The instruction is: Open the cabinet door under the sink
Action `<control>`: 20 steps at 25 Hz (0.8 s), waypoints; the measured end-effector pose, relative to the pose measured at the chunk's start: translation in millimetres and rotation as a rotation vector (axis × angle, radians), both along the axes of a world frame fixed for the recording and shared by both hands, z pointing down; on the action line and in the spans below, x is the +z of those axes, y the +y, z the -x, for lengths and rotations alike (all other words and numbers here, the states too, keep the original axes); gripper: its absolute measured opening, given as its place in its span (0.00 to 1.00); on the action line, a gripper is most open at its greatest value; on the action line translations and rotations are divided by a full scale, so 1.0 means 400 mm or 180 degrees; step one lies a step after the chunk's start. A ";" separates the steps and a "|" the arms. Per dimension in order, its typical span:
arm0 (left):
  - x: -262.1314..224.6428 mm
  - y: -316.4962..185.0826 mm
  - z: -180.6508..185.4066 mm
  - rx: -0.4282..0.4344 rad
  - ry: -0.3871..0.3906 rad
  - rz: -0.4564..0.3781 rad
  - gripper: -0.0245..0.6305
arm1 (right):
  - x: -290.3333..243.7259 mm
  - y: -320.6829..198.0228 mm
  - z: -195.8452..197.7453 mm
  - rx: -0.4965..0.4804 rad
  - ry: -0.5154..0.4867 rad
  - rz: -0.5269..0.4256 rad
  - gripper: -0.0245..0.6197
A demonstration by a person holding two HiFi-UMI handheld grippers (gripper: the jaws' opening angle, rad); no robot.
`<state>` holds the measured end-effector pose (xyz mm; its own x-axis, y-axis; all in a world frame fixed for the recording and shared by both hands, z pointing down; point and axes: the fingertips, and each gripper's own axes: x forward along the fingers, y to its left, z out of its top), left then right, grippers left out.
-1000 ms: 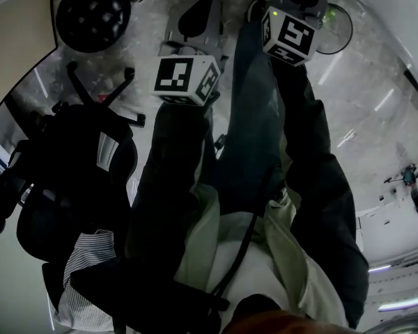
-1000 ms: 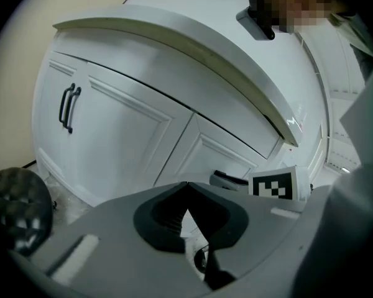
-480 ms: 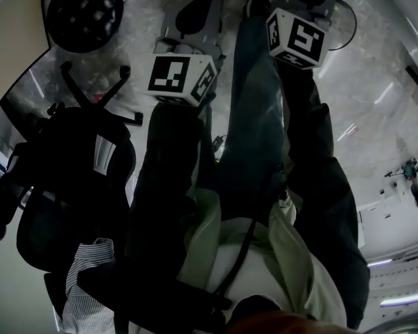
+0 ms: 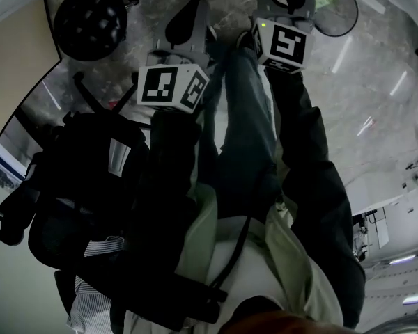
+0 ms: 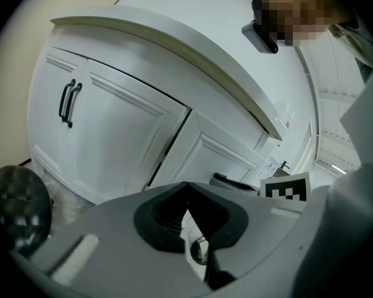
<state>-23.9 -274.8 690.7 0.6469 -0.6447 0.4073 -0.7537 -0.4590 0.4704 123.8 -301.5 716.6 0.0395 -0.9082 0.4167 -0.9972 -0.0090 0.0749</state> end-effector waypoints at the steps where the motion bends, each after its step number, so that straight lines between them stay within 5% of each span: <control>1: 0.001 0.003 -0.001 -0.0026 0.0015 0.0007 0.05 | -0.003 0.008 0.004 -0.0025 0.0014 0.0011 0.23; 11: -0.038 0.131 -0.053 0.0022 -0.0079 -0.0007 0.05 | 0.010 0.137 0.051 -0.0176 -0.0229 0.0180 0.23; 20: -0.088 0.236 0.012 -0.0270 -0.0173 -0.0077 0.05 | 0.010 0.219 0.086 -0.0260 -0.0334 0.0209 0.23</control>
<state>-28.9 -180.5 655.4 0.5669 -0.7063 0.4240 -0.8144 -0.4032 0.4173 89.3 -213.9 720.5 -0.0802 -0.8772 0.4734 -0.9968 0.0739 -0.0320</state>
